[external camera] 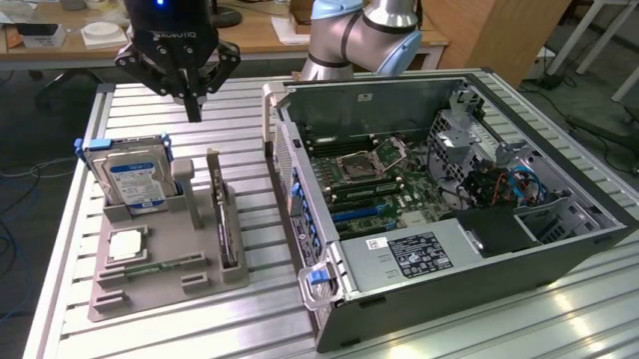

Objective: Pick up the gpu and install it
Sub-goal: 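Reach for the gpu, then pick up the gpu and move the gpu toward the slot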

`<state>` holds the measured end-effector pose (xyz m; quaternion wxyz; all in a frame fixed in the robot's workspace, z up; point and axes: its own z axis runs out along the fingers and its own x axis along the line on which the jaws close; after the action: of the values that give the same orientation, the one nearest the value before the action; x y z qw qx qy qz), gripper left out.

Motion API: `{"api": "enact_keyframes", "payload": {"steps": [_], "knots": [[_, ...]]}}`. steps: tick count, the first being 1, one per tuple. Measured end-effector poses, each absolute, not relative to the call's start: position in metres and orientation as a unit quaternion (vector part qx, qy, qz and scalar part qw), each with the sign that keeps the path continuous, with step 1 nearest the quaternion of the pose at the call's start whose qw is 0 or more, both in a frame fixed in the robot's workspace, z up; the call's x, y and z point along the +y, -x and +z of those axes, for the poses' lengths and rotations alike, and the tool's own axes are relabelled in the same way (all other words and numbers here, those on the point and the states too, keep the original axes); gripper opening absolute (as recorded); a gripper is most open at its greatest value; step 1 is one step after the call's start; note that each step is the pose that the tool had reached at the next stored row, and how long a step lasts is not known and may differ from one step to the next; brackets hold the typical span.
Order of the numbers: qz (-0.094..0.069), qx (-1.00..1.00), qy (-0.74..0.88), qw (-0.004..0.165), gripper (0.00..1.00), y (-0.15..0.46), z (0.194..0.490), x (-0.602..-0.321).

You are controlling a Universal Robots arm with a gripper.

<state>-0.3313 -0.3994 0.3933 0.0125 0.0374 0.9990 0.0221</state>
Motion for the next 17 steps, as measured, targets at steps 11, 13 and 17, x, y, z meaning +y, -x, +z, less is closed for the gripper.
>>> {"api": "enact_keyframes", "payload": {"steps": [11,13,17], "knots": [[0.022,0.999,-0.037,0.012,0.11,0.3314,0.3933,-0.3994],[0.022,0.999,-0.037,0.012,0.23,0.3313,0.3933,-0.3994],[0.022,0.999,-0.037,0.012,0.35,0.3313,0.3933,-0.3994]]}}
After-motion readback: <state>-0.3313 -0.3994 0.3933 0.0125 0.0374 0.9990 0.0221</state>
